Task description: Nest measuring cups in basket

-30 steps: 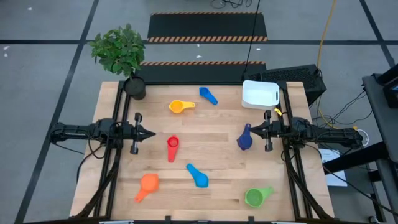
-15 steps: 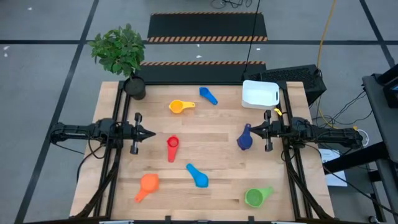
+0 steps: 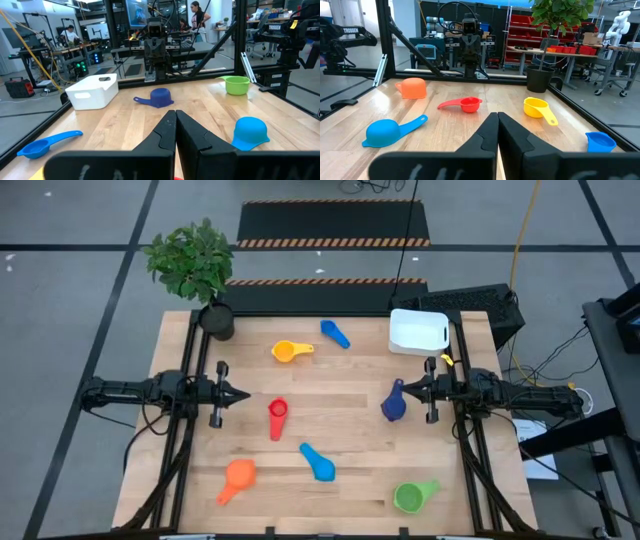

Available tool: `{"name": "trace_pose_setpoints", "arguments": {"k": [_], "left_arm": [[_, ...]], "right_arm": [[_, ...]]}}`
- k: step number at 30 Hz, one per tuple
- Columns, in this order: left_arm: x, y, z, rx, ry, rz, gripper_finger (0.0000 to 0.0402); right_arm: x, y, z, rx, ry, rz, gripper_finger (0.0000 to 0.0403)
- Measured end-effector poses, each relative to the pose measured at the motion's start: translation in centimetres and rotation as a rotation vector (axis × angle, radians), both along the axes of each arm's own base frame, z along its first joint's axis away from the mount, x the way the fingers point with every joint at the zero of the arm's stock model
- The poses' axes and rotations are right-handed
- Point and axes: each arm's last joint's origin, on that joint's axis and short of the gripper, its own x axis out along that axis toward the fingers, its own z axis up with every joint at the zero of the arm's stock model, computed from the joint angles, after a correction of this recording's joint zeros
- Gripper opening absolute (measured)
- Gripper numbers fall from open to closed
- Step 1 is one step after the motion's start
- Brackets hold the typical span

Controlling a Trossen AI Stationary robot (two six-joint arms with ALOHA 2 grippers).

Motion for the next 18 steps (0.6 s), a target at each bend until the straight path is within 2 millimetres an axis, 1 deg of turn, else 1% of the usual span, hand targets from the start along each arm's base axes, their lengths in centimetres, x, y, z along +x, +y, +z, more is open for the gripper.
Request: {"name": "trace_pose_setpoints", "arguments": {"k": [6,12,14,18], "left_arm": [[0.00,0.00,0.02,0.000,-0.003,0.000,0.0006],[-0.03,0.01,0.70,-0.014,-0.076,0.001,0.0006],[-0.04,0.01,0.86,-0.059,-0.090,-0.002,0.0006],[-0.04,0.01,0.84,-0.211,-0.077,-0.010,0.0006]], "right_arm": [[0.00,0.00,0.00,0.000,0.000,0.000,0.0000],[0.00,0.00,-0.01,0.000,0.000,0.000,0.0000],[0.00,0.00,0.00,0.000,0.000,0.000,0.0000],[0.00,0.00,-0.01,0.000,0.001,0.000,0.0000]]}}
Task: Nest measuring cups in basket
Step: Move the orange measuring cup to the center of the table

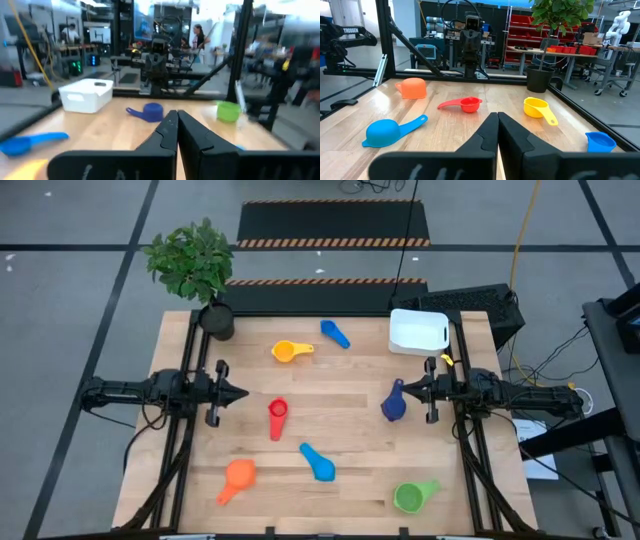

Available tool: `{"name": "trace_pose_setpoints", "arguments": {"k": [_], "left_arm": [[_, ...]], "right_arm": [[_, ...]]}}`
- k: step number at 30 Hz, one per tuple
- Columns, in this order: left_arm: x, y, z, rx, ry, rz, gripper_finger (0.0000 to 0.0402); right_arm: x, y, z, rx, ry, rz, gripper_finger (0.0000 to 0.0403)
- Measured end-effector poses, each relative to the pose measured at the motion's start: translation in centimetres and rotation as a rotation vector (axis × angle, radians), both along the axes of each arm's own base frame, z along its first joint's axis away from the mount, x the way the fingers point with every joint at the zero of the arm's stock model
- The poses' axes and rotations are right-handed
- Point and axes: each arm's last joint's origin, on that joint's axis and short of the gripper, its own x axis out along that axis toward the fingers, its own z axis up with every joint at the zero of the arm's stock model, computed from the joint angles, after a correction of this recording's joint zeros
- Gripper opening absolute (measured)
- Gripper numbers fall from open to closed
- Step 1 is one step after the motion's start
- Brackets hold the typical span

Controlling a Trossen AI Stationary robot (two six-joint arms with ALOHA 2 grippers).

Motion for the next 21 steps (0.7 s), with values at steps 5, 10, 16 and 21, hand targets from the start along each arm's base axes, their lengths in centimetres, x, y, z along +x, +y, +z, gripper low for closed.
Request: {"name": "trace_pose_setpoints", "arguments": {"k": [5,10,16,21], "left_arm": [[0.0,-0.1,-0.4,-0.177,0.053,-0.044,0.0006],[0.0,-0.5,-0.4,-0.157,0.062,-0.121,0.0006],[0.1,-1.1,0.0,-0.187,0.116,-0.130,0.0006],[0.4,-1.9,2.0,-0.131,0.198,-0.093,0.0006]], "right_arm": [[0.0,0.0,0.0,0.000,0.000,0.000,0.0000],[0.0,0.0,0.0,0.000,0.000,0.000,0.0000],[0.0,0.0,0.0,0.000,-0.001,0.000,0.0000],[0.0,0.0,0.1,0.000,-0.005,0.000,0.0000]]}}
